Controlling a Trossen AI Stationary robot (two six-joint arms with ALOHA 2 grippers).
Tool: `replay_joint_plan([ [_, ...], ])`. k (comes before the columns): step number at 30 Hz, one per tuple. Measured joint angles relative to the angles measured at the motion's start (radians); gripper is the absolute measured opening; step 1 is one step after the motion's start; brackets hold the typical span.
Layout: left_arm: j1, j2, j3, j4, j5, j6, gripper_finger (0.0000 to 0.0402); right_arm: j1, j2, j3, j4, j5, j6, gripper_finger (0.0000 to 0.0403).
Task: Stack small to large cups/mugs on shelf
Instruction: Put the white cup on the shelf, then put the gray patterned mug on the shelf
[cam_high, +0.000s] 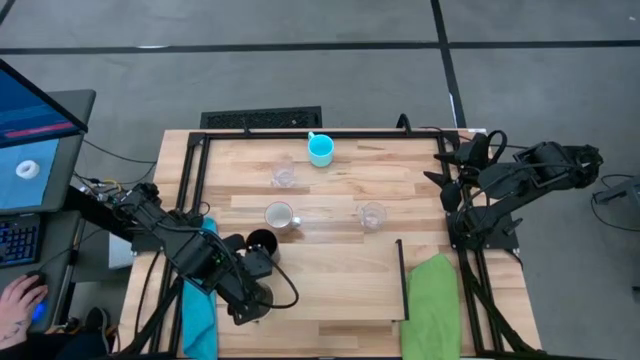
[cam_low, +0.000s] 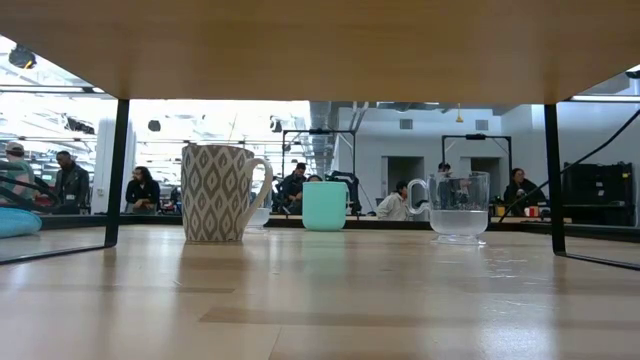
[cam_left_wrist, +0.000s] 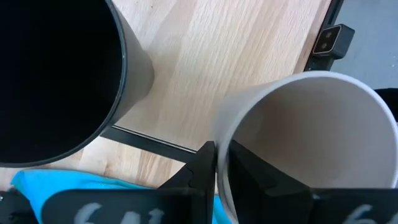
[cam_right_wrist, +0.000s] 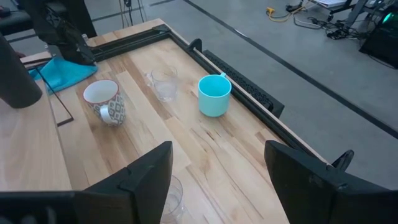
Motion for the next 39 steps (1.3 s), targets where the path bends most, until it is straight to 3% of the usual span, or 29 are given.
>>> replay_joint_plan([
  [7, 0.011, 0.0, 0.0, -0.003, -0.007, 0.001, 0.0039, 0.0, 0.0, 0.0, 0.0, 0.0, 0.0, 0.0279],
  [19, 0.011, -0.001, 0.0, -0.003, -0.004, -0.03, 0.0151, 0.0, 0.0, 0.0, 0.0, 0.0, 0.0, 0.0279],
  [26, 0.013, -0.008, 0.03, -0.006, -0.009, -0.047, 0.0158, 0.0, 0.0, 0.0, 0.0, 0.0, 0.0, 0.0279],
  [39, 0.016, -0.008, 0.251, -0.011, -0.122, 0.003, 0.0158, -0.001, 0.029, 0.0, 0.089, 0.017, -0.002, 0.0279],
])
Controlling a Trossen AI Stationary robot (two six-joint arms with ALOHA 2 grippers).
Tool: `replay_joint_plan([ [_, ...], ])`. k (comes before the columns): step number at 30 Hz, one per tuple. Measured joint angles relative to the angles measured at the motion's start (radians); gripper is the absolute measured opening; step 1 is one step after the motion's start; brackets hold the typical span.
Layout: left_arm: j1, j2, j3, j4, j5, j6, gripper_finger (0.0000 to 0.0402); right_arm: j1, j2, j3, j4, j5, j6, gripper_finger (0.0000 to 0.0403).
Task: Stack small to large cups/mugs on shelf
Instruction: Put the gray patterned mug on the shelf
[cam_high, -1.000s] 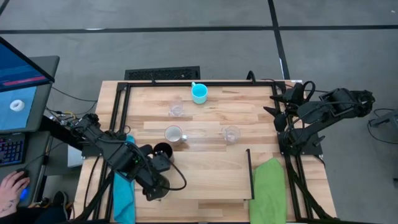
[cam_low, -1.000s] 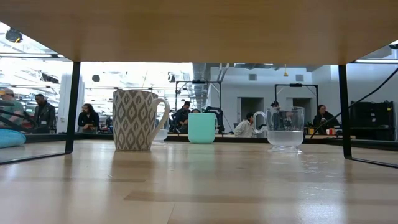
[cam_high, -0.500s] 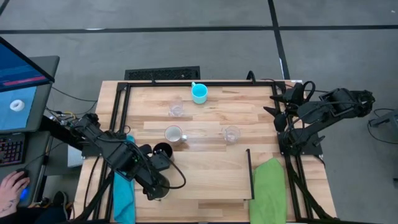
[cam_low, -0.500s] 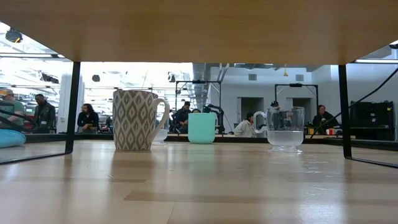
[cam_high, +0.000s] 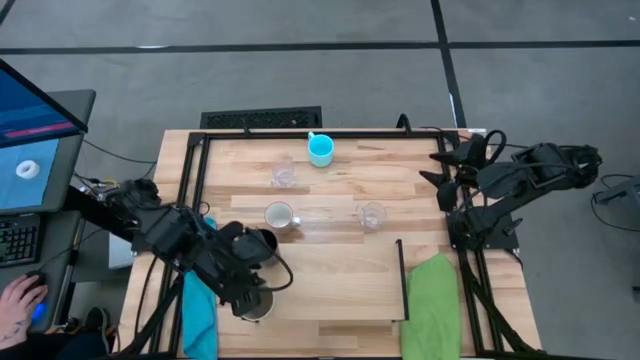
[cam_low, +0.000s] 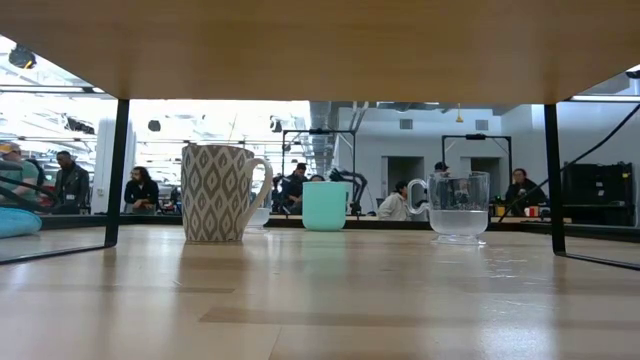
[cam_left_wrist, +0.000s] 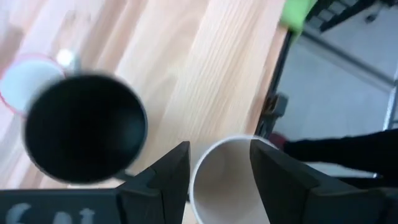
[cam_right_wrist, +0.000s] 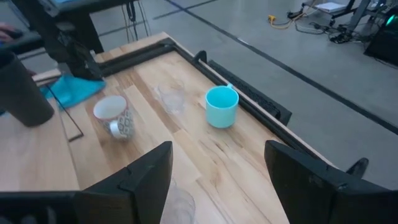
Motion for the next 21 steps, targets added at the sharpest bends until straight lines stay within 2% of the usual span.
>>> replay_joint_plan([
  [6, 0.0, -0.005, 0.143, -0.004, -0.137, 0.059, 0.0158, -0.087, 0.094, 0.0, 0.126, -0.035, -0.052, 0.0279],
  [14, 0.019, -0.089, 0.114, -0.011, -0.291, 0.055, 0.0158, -0.286, 0.334, 0.0, 0.397, -0.291, -0.183, 0.0279],
  [21, 0.022, -0.116, 0.113, -0.011, -0.332, 0.056, 0.0158, -0.371, 0.568, 0.0, 0.663, -0.516, -0.262, 0.0279],
])
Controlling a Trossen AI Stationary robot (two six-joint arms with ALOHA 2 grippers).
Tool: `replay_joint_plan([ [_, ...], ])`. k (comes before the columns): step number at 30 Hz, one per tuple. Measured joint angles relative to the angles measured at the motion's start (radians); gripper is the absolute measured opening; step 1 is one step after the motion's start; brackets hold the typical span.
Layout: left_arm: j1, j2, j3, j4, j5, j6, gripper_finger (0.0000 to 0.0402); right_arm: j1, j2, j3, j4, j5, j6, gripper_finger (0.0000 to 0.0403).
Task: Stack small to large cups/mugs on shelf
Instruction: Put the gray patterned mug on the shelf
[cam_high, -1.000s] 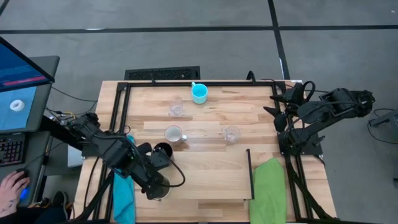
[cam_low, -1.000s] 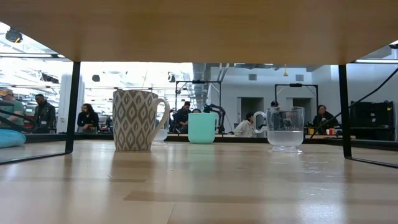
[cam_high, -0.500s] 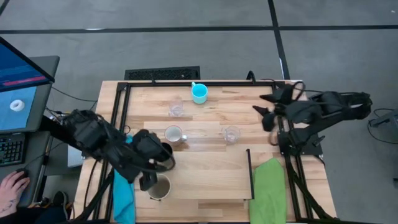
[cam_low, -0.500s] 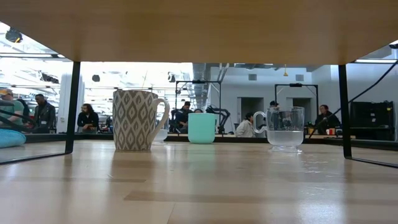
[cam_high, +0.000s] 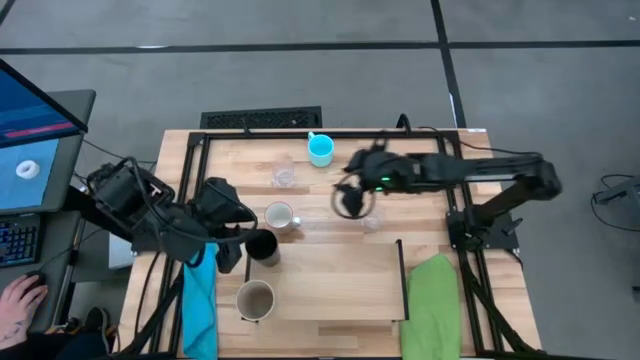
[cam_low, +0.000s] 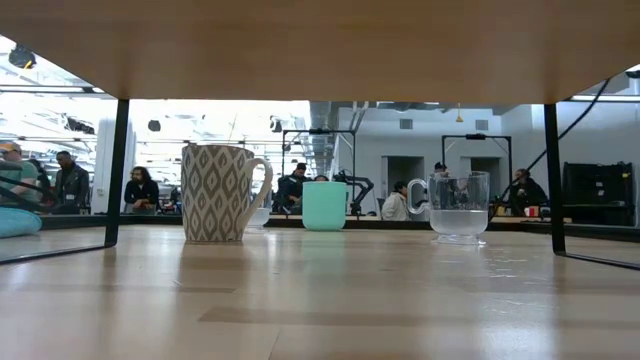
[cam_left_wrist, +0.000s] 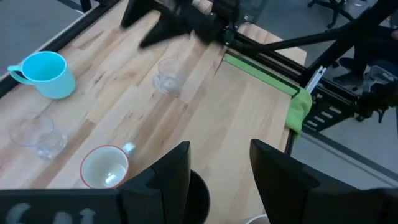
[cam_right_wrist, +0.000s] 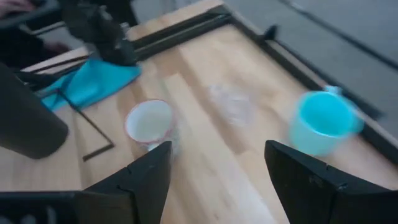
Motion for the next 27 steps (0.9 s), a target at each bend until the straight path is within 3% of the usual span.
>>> replay_joint_plan([
  [8, 0.0, 0.002, 0.0, 0.0, 0.004, 0.004, 0.0158, -0.041, 0.233, 0.0, 0.186, -0.245, -0.093, 0.0279],
  [13, 0.0, 0.002, 0.0, 0.0, 0.003, 0.012, 0.0158, -0.05, 0.329, 0.001, 0.275, -0.258, -0.171, 0.0279],
  [27, 0.0, 0.002, 0.0, 0.0, 0.002, 0.012, 0.0158, -0.073, 0.493, 0.007, 0.486, -0.293, -0.182, 0.0279],
])
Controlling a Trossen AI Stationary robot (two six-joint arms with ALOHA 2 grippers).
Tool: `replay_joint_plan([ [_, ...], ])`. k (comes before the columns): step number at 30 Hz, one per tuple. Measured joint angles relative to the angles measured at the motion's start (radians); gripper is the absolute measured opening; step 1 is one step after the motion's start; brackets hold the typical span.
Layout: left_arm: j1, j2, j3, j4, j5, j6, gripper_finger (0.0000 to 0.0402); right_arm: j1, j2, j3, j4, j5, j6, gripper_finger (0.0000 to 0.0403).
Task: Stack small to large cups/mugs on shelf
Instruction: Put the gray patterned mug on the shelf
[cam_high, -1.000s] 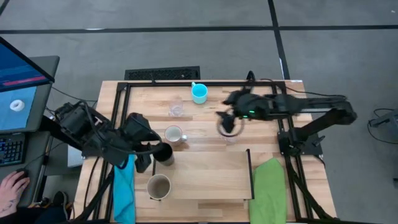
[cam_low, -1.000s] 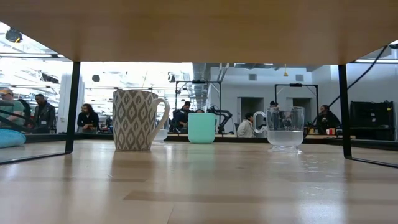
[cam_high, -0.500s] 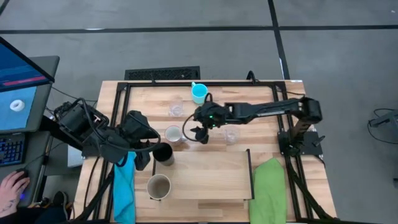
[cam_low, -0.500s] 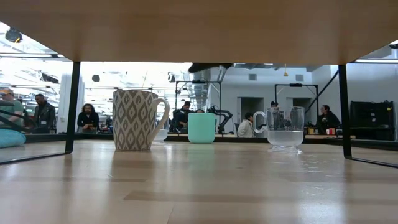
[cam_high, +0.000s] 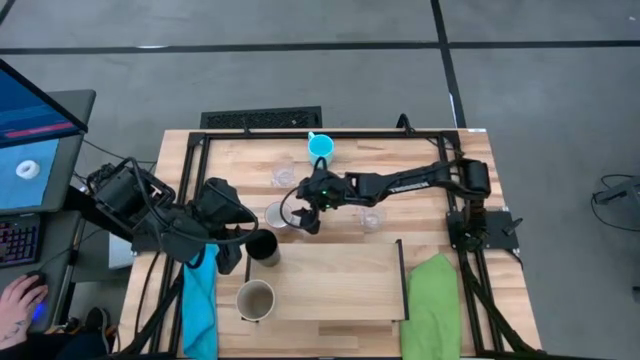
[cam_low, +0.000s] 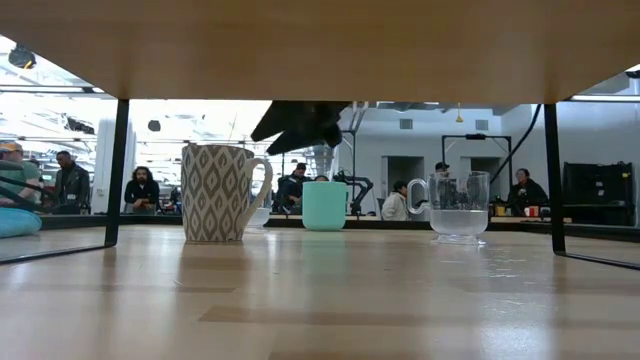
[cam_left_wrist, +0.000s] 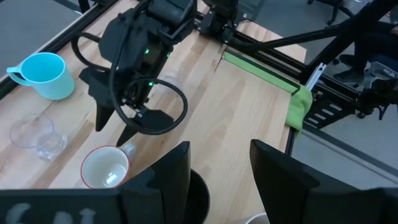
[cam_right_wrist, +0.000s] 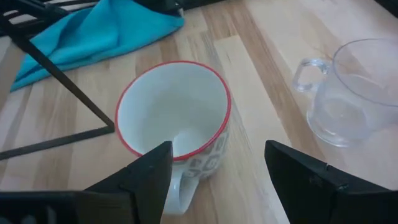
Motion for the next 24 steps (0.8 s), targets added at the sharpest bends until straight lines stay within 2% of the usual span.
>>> replay_joint_plan([
  [10, 0.0, 0.0, 0.0, 0.0, 0.0, -0.008, 0.0158, 0.007, 0.056, 0.093, -0.008, 0.002, 0.001, 0.0279],
  [24, 0.0, 0.0, 0.0, 0.0, 0.0, -0.006, 0.0158, -0.004, 0.076, 0.096, -0.056, 0.028, 0.027, 0.0279],
])
